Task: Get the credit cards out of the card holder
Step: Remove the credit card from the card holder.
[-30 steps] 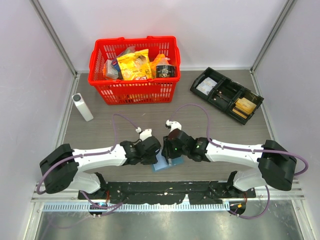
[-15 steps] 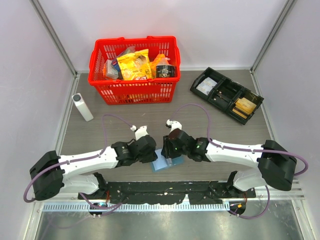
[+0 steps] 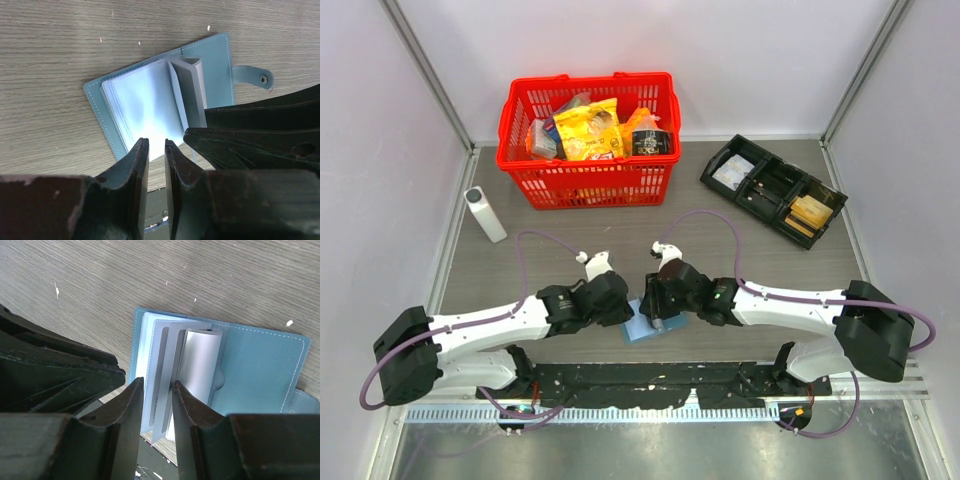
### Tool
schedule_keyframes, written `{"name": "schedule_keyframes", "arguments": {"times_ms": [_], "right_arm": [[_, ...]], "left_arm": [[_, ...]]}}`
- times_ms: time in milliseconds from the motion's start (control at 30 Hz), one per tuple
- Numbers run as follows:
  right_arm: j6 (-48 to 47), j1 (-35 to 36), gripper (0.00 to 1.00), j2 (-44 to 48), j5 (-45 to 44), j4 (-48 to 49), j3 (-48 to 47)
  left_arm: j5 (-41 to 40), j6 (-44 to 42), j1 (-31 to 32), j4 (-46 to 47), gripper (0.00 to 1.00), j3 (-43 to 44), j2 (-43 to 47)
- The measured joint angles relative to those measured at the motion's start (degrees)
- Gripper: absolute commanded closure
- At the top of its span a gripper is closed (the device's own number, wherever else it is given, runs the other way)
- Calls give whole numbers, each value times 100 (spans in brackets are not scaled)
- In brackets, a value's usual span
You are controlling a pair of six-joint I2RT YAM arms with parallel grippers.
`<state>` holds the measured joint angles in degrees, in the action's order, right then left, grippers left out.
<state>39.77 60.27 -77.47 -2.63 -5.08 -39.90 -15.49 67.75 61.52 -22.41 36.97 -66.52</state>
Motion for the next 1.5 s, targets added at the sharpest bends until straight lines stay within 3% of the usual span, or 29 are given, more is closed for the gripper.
{"name": "schedule_keyframes", "arguments": {"times_ms": [500,567,733,800,1067,1300,1500], "right_arm": [[2,-2,60,101,24,83,72],[2,-2,61,101,24,76,72],[-2,0,75,101,-66,44,72],[-2,0,76,101,-205,-48,72],[-9,-2,56,101,-1158,-881,50],[96,-2,57,299,-2159,-1853,-168],[92,0,65,1108,-1974,-1318,33]], "left_arm": [[-149,136,0,13,77,-133,330],[-149,136,0,15,77,-133,330],[-146,136,0,24,77,-133,326],[-144,133,0,39,77,-133,315],[-55,105,0,131,78,-131,37],[81,74,0,273,78,-131,-243],[109,39,0,293,78,-116,-315]]}}
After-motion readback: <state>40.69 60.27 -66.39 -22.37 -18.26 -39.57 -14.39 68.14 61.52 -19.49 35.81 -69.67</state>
